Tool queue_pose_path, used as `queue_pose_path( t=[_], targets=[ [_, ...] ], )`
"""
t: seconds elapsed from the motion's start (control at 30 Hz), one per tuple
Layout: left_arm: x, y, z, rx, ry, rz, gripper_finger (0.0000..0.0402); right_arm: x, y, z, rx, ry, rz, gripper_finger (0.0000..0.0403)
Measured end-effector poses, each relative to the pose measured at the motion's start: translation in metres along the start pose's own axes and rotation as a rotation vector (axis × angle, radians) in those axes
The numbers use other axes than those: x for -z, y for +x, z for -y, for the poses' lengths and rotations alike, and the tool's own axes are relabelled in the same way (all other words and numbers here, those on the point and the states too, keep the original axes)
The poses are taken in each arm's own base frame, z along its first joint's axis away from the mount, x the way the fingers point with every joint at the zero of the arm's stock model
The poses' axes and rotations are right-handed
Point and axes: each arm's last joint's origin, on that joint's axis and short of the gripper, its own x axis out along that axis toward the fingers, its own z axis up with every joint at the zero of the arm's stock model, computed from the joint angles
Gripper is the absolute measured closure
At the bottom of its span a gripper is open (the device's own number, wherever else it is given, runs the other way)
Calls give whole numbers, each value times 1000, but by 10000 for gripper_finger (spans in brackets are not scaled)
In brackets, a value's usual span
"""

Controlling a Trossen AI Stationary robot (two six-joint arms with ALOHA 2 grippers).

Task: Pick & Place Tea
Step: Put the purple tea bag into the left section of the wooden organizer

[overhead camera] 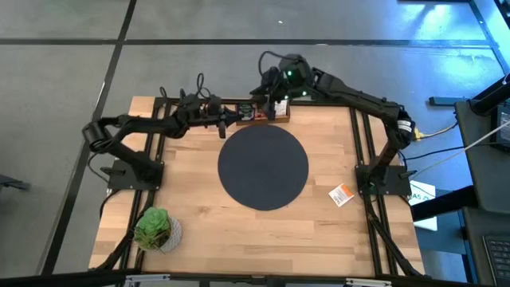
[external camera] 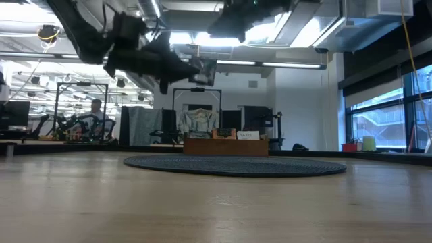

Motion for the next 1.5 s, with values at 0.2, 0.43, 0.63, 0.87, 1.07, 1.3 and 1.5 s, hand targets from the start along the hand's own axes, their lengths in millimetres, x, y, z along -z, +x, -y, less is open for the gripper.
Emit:
queue_pose_path(
  t=[0.2,0.43,0.63,0.87,1.07,1.3,1.5],
  targets=[
    [14,5,-25,96,-59,-34,393,19,8,35,-61,7,-42,226],
    [17,8,-28,89,-10,-15,393,46,44,39,-160,9,-135,209],
    [16,6,-32,73,-11,-11,393,52,52,36,-182,-22,-160,224],
    [16,6,-33,69,-11,-10,393,53,52,38,-179,-5,-167,286],
    [16,6,-32,70,-12,-10,393,55,54,39,-172,0,-175,368],
    [16,6,-33,61,1,-8,393,55,54,40,-138,39,-185,394],
    [16,5,-34,65,15,-7,366,56,54,42,-111,48,-191,397]
  ],
)
